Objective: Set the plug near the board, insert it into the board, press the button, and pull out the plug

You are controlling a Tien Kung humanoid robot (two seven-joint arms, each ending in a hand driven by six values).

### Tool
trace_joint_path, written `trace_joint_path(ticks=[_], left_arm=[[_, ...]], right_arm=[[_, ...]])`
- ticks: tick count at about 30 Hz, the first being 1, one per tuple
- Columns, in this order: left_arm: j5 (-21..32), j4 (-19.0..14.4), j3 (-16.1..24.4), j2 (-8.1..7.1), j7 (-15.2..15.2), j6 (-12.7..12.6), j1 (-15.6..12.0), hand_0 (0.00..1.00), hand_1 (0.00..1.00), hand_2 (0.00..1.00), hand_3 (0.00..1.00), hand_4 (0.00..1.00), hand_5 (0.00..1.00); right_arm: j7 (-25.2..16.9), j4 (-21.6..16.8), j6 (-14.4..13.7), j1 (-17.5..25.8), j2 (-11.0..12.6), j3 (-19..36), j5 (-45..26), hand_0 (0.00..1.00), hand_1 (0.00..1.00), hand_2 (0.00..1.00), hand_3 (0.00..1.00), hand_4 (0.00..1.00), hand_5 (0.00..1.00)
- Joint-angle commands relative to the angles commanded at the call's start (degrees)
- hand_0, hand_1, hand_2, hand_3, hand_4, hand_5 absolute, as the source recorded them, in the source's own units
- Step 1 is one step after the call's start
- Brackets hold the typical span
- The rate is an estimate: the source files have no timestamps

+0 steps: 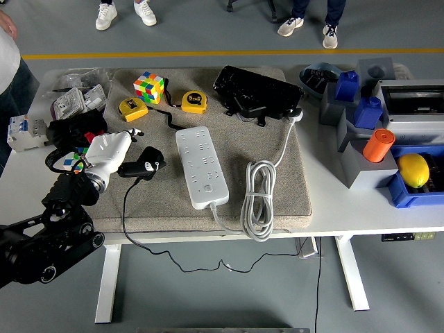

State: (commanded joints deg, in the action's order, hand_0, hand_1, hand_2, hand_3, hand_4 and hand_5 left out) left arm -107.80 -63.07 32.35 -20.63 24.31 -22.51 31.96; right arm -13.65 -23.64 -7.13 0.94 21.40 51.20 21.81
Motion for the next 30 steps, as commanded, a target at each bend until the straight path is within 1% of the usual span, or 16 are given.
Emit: trace_joint_path(ticks=[3, 4, 5, 9, 10, 14, 15, 16, 21, 22, 27, 28, 30], left_arm=[[0.2, 0.0, -0.5, 0.01, 0.4, 0.3, 0.1, 0.683, 0.656, 0.658, 0.766, 0.998, 0.712], [0.4, 0.0, -0.6, 0.05, 0.5, 0.2, 0.1, 0.650, 0.631, 0.631, 0.754, 0.998, 0.697], [0.3, 0.2, -0.8, 0.14, 0.5, 0.1, 0.1, 0.650, 0.631, 0.631, 0.754, 0.998, 0.697], [0.6, 1.1, -1.3, 0.47, 0.7, -0.2, 0.3, 0.650, 0.631, 0.631, 0.754, 0.998, 0.697], [0.7, 1.6, -1.5, 0.61, 0.7, -0.3, 0.4, 0.619, 0.609, 0.621, 0.746, 0.998, 0.694], [0.4, 2.5, -2.0, 0.97, 1.1, -0.5, 0.5, 0.619, 0.609, 0.621, 0.746, 0.998, 0.694], [0.5, 2.8, -2.2, 1.11, 1.1, -0.8, 0.6, 0.619, 0.609, 0.621, 0.746, 0.998, 0.694], [0.6, 3.0, -2.3, 1.20, 1.1, -1.0, 0.7, 0.569, 0.570, 0.581, 0.715, 0.998, 0.676], [1.4, 3.8, -2.8, 1.51, 0.8, -2.1, 1.1, 0.569, 0.570, 0.581, 0.715, 0.998, 0.676], [1.4, 4.0, -2.9, 1.58, 0.7, -2.4, 1.2, 0.476, 0.513, 0.527, 0.672, 0.998, 0.507], [2.1, 5.1, -3.5, 1.93, 0.1, -3.7, 1.6, 0.476, 0.513, 0.527, 0.672, 0.998, 0.507], [2.3, 5.3, -3.7, 2.00, -0.1, -3.9, 1.7, 0.412, 0.480, 0.486, 0.615, 0.998, 0.426], [2.3, 5.5, -3.8, 2.09, -0.4, -4.4, 1.8, 0.412, 0.480, 0.486, 0.615, 0.998, 0.426]], right_arm=[[0.0, 0.0, 0.0, 0.1, 0.0, 0.1, 0.0, 0.698, 0.701, 0.679, 0.576, 0.998, 0.539], [0.0, 0.1, 0.0, 0.1, 0.0, 0.1, -0.1, 0.697, 0.700, 0.680, 0.576, 0.998, 0.539], [0.0, 0.0, 0.0, 0.1, 0.0, 0.2, 0.0, 0.697, 0.700, 0.680, 0.576, 0.998, 0.539], [0.0, 0.0, 0.0, 0.1, -0.1, 0.2, 0.0, 0.697, 0.700, 0.680, 0.576, 0.998, 0.539], [0.0, 0.0, 0.0, 0.0, -0.1, 0.2, 0.0, 0.697, 0.700, 0.680, 0.576, 0.998, 0.538], [0.0, 0.0, 0.0, 0.0, -0.2, 0.2, 0.0, 0.697, 0.700, 0.680, 0.576, 0.998, 0.538], [0.0, 0.0, 0.0, 0.1, -0.2, 0.1, 0.0, 0.697, 0.700, 0.680, 0.576, 0.998, 0.538], [0.0, 0.0, 0.0, 0.1, -0.2, 0.1, 0.0, 0.698, 0.701, 0.680, 0.576, 0.998, 0.537], [0.0, 0.0, 0.0, 0.0, -0.2, 0.2, 0.0, 0.698, 0.701, 0.680, 0.576, 0.998, 0.537], [0.0, 0.0, 0.0, 0.0, -0.1, 0.2, 0.0, 0.697, 0.699, 0.680, 0.576, 0.998, 0.537], [0.0, 0.0, 0.0, 0.0, -0.1, 0.2, 0.0, 0.697, 0.699, 0.680, 0.576, 0.998, 0.537], [0.0, 0.0, 0.0, 0.0, -0.1, 0.1, 0.0, 0.697, 0.700, 0.680, 0.575, 0.998, 0.536], [0.0, 0.0, -0.1, 0.0, -0.1, 0.2, 0.0, 0.697, 0.700, 0.680, 0.575, 0.998, 0.536]])
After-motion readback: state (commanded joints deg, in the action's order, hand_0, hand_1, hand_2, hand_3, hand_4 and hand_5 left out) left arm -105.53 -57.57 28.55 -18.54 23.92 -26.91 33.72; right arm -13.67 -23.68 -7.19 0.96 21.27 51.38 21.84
